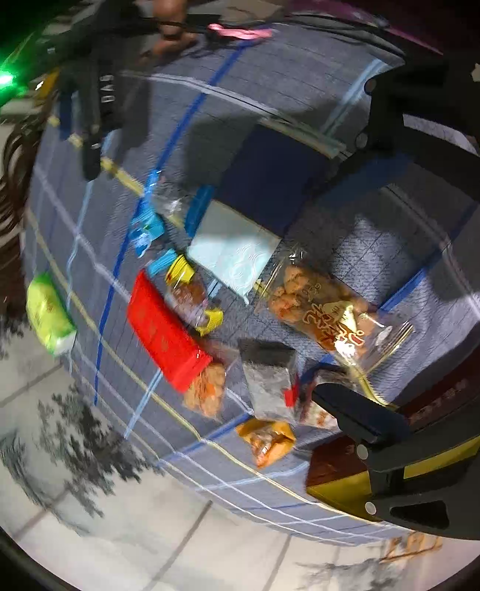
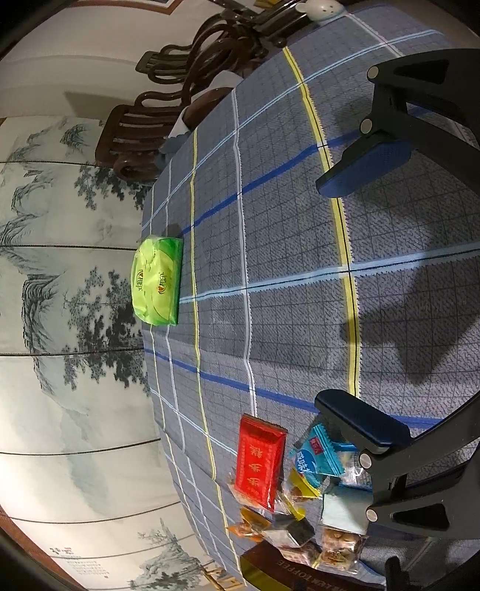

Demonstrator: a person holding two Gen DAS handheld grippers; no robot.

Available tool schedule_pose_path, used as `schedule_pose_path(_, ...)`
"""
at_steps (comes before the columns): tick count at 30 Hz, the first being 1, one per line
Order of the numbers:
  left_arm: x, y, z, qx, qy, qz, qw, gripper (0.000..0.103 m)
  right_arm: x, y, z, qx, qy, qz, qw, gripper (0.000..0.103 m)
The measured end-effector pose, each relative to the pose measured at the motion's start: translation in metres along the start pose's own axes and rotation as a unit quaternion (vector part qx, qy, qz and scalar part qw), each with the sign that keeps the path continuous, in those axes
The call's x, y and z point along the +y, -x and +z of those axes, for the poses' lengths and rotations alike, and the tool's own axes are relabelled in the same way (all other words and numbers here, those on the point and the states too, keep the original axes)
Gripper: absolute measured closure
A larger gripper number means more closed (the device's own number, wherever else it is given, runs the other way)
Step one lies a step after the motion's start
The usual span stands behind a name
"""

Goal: Organize snacks
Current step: 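Move the left tool toward the clear bag of round biscuits, then grasp the biscuit bag with the left tool and lift it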

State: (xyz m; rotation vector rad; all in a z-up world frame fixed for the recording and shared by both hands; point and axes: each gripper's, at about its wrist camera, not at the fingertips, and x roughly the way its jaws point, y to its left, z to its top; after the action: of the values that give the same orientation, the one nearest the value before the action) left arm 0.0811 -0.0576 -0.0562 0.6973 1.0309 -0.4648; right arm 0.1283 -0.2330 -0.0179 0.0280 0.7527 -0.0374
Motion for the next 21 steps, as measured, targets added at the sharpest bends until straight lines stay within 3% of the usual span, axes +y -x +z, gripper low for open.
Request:
schedule_pose_path(6, 0.005, -0.013, 0.008, 0.014, -0.038, -0.022, 0.9989, 0.013, -0.001, 0.0, -0.001, -0.001, -0.001, -0.002, 1.0, 0.0)
schedule_pose_path(10, 0.008, -0.025, 0.01, 0.036, -0.06, -0.038, 0.9969, 0.024, -0.002, 0.0, -0.001, 0.0, -0.002, -0.003, 1.0, 0.0)
schedule_pose_path(16, 0.019, -0.032, 0.016, 0.034, -0.062, -0.08, 0.9943, 0.034, -0.003, 0.0, -0.001, 0.0, -0.002, -0.003, 1.0, 0.0)
schedule_pose_path(18, 0.022, -0.033, 0.016, 0.029, -0.064, -0.101, 0.9923, 0.044, -0.003, 0.0, -0.001, 0.001, -0.003, -0.004, 1.0, 0.0)
schedule_pose_path(21, 0.023, -0.033, 0.016, 0.027, -0.062, -0.12, 0.9905, 0.046, -0.005, 0.0, -0.002, 0.004, -0.003, -0.005, 1.0, 0.0)
